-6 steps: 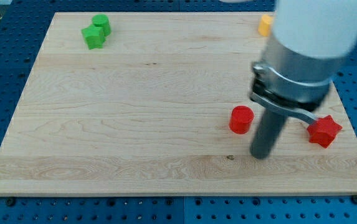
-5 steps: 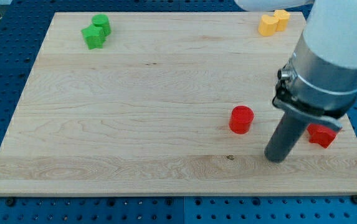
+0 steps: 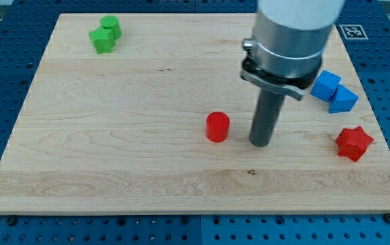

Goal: Place the red star right to the red circle

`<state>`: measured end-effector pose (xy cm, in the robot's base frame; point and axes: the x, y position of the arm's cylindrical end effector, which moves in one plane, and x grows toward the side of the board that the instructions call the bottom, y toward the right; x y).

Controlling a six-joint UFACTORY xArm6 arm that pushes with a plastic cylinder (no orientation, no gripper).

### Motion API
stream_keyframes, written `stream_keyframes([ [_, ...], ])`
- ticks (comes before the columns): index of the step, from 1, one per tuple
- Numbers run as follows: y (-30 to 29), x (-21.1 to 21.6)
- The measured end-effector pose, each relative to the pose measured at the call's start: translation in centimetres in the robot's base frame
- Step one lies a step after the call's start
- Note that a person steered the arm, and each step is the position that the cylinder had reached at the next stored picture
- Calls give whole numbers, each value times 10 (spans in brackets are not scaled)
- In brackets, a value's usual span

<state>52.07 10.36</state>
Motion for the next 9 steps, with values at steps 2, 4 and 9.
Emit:
stream_keyframes([
  [2, 6, 24],
  [4, 24, 44],
  [9, 217, 68],
])
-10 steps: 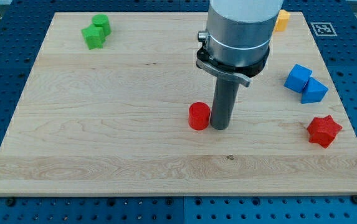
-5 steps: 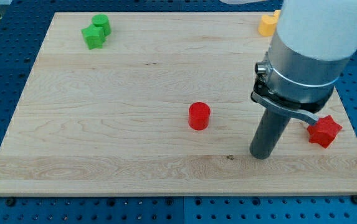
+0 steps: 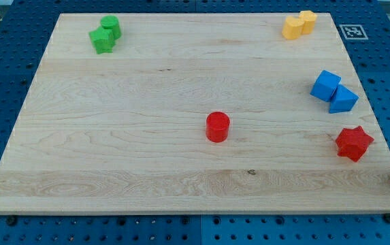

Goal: Place the red star right to the red circle

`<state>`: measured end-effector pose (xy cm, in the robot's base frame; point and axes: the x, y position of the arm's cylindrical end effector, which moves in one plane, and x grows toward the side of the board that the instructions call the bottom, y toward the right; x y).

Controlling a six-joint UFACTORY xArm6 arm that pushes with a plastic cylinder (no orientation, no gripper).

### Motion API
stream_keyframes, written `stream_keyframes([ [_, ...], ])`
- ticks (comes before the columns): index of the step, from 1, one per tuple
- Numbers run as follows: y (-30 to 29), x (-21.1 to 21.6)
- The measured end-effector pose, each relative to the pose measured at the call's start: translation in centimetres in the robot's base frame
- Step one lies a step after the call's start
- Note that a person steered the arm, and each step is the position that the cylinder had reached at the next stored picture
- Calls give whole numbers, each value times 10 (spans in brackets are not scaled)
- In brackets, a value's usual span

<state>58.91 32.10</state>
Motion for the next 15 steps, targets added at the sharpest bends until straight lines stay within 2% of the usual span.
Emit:
stream_keyframes([
  [1, 22, -32],
  [2, 18, -57],
  [3, -17, -53],
  [6, -42, -50],
  [10, -87, -76],
  [12, -71, -57],
  [15, -180, -78],
])
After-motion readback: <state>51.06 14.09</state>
